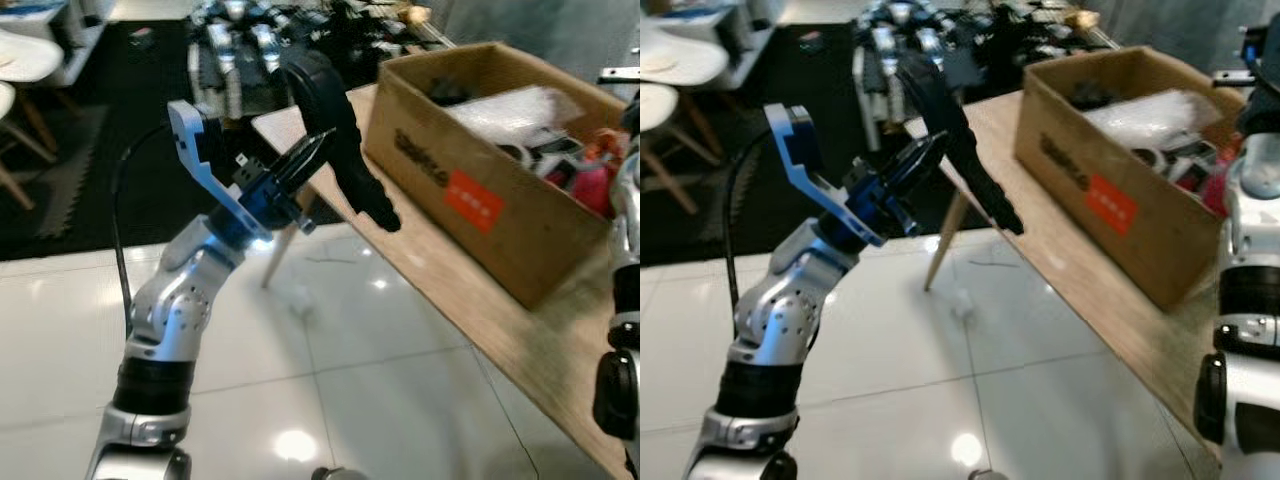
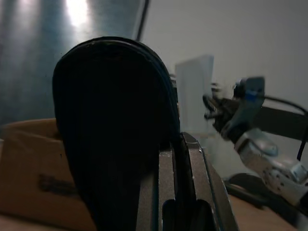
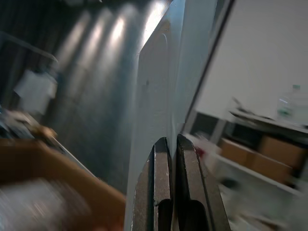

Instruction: Picking trash to rubbish bin

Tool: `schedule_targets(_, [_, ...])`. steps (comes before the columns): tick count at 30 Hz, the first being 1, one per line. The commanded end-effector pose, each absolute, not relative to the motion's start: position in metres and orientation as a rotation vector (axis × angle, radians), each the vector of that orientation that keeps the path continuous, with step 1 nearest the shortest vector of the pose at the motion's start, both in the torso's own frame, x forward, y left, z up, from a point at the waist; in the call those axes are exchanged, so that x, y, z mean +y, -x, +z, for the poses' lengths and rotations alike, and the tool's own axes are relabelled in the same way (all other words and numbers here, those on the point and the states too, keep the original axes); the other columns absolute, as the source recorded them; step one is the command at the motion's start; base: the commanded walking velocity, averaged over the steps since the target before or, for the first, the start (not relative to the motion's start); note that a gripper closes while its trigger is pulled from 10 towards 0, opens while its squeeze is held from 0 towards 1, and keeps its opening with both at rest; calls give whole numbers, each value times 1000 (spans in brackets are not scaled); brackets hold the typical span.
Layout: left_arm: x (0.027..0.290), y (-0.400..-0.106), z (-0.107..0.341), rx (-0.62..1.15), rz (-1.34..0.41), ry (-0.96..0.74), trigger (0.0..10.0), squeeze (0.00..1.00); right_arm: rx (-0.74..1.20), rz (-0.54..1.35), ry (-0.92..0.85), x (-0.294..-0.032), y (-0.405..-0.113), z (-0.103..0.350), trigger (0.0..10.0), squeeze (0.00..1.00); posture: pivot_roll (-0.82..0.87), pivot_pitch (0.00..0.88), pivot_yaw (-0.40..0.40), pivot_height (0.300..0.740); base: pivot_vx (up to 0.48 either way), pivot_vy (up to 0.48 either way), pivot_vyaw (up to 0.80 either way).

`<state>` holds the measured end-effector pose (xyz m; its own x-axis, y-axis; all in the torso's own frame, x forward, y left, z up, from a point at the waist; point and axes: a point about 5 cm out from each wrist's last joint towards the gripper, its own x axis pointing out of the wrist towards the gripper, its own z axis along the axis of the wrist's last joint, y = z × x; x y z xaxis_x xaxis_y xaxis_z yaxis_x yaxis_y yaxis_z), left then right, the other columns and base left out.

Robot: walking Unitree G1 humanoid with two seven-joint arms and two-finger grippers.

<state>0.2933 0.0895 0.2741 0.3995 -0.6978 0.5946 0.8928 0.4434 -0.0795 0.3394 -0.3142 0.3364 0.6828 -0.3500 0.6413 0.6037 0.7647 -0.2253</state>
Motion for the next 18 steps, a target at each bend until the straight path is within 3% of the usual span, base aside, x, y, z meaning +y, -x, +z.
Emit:
schedule_targets(1, [88, -291, 280, -564, -1044, 413, 10000, 0, -579, -560, 456, -318, -340, 332, 10000, 0, 1, 89, -17, 740, 0, 0, -800])
schedule_targets(7, [88, -293, 279, -558, -1038, 407, 10000, 0, -450, -468, 458, -315, -352, 306, 10000, 0, 1, 89, -17, 740, 0, 0, -757])
schedule_targets(18, [88, -292, 277, -551, -1038, 402, 10000, 0, -420, -357, 592, -298, -356, 301, 10000, 0, -3, 102, -13, 740, 0, 0, 0])
